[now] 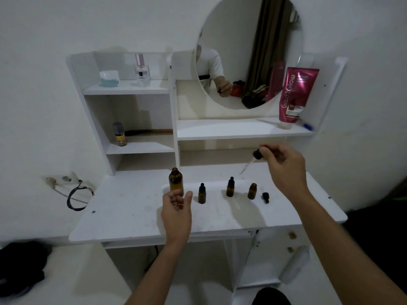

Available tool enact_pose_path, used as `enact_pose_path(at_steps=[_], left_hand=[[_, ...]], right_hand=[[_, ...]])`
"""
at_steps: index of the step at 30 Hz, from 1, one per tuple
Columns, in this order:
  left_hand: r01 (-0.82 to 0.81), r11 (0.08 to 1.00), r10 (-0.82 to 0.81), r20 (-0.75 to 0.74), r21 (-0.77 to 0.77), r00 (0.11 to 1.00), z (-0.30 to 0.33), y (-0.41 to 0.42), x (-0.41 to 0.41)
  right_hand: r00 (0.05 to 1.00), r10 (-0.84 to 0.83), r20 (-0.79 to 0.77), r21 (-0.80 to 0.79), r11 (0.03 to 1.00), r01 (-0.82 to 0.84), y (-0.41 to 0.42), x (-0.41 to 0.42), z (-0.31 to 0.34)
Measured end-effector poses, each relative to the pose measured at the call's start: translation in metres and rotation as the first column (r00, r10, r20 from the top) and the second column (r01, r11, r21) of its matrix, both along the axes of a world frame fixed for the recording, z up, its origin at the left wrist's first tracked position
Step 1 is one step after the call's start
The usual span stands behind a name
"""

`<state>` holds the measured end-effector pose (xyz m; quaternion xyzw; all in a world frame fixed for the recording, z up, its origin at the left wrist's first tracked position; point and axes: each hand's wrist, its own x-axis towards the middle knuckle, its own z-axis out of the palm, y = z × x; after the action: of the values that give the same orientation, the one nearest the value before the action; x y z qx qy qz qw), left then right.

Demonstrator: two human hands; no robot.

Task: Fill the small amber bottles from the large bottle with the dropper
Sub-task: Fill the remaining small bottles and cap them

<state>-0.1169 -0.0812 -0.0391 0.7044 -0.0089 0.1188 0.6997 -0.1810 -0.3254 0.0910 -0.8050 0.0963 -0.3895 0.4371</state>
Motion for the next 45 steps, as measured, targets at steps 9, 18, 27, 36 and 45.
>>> enact_pose_path(at_steps=[9, 18, 27, 36, 45], left_hand=[[0.459, 0.848, -0.479, 0.014, 0.263, 0.878, -0.011, -0.100, -0.038], [0.337, 0.839, -0.357, -0.036, 0.428, 0.934, -0.016, -0.153, -0.023], [0.286, 0.810, -0.350, 0.030, 0.513, 0.936, -0.021, -0.164, -0.011], [0.253, 0.811, -0.343, 0.078, 0.527, 0.936, -0.030, -0.169, -0.009], [0.266, 0.805, -0.346, 0.055, 0.530, 0.937, -0.034, -0.170, -0.009]], right_hand=[[0.995, -0.079, -0.060, 0.021, 0.997, 0.081, -0.046, -0.026, -0.029], [0.999, -0.031, -0.022, -0.013, 0.999, 0.030, -0.044, -0.020, -0.038], [1.000, 0.018, -0.019, -0.086, 0.996, -0.019, -0.048, -0.010, -0.050], [0.996, 0.039, -0.085, -0.200, 0.978, -0.055, -0.046, 0.007, -0.064], [0.983, 0.044, -0.181, -0.178, 0.981, -0.077, -0.046, 0.011, -0.068]])
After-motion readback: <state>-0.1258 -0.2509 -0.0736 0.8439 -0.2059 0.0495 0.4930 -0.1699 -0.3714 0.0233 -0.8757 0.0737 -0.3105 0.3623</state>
